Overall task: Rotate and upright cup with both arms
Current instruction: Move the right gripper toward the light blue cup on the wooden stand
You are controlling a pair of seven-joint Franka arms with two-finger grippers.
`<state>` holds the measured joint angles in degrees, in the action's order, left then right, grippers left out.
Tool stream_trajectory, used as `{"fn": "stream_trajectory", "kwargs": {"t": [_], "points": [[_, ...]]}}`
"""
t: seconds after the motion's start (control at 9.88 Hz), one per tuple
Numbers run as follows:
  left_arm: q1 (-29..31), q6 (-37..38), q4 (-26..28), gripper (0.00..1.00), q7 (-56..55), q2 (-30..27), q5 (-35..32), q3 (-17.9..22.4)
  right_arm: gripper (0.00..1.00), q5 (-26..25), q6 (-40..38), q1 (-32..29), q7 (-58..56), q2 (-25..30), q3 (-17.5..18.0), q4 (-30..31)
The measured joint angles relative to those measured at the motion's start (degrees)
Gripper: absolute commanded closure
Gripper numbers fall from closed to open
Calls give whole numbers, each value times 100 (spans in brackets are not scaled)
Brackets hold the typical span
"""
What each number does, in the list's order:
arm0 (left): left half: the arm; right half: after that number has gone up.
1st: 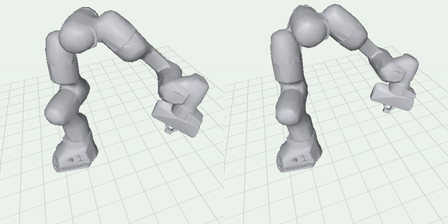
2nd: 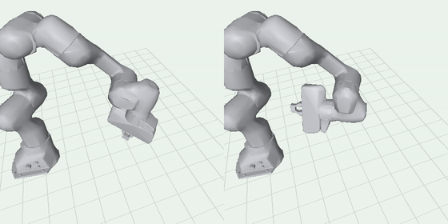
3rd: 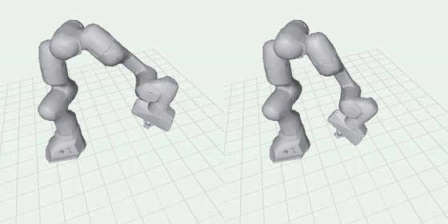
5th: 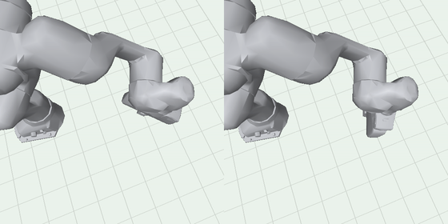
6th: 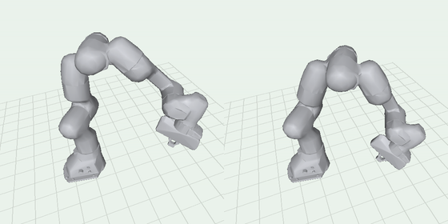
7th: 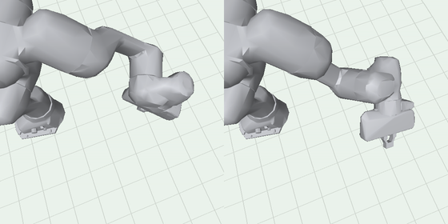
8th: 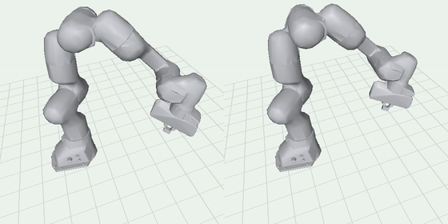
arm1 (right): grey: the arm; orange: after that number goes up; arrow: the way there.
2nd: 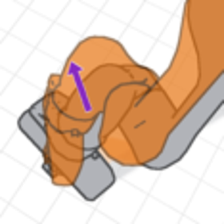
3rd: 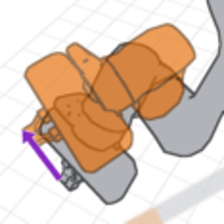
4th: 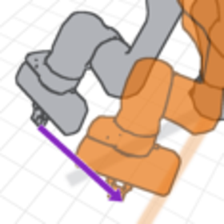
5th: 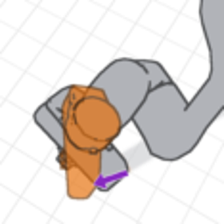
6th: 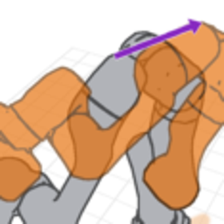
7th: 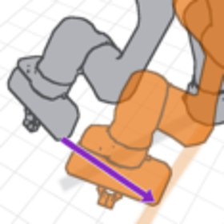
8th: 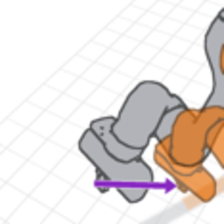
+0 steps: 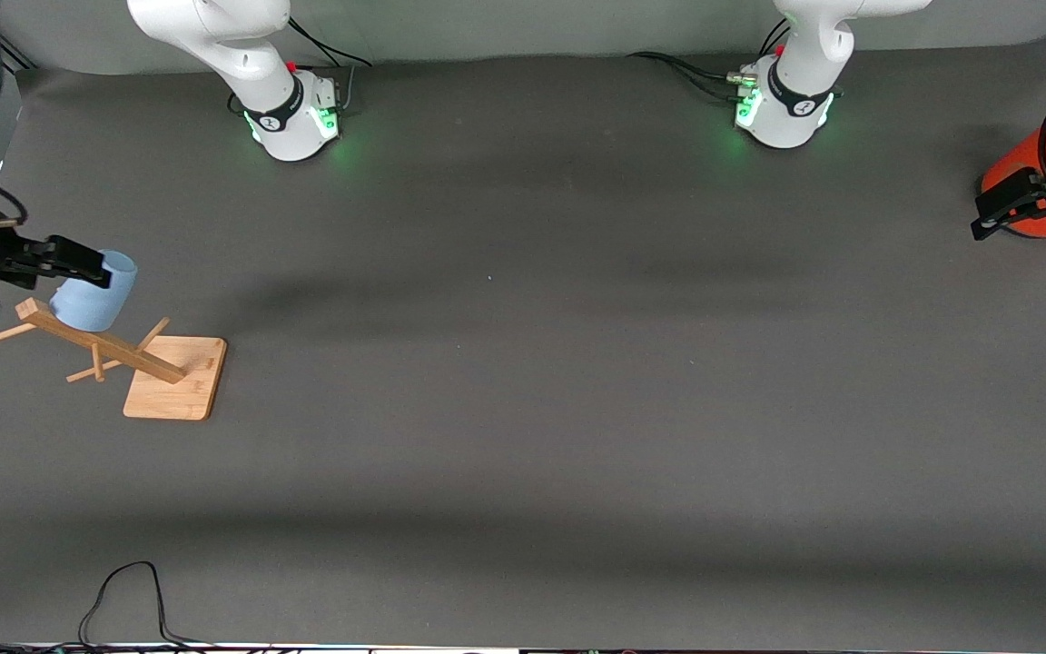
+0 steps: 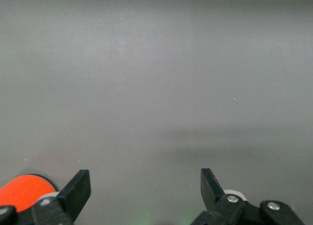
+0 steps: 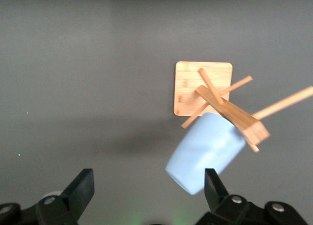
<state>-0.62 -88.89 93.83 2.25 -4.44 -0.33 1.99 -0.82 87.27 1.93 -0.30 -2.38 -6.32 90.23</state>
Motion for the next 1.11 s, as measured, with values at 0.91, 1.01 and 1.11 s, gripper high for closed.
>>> {"fn": "stream_trajectory", "kwargs": {"t": [0.91,1.01,1.11], "points": [[-6,-3,-79,0,3,0,4,-20,0,68,115,-11,3391,316,-801,441],[-6,-2,-79,0,3,0,4,-25,0,73,177,-9,3554,317,-806,505],[-6,-2,-80,0,3,0,5,-34,0,78,223,-4,3608,317,-805,584]]}}
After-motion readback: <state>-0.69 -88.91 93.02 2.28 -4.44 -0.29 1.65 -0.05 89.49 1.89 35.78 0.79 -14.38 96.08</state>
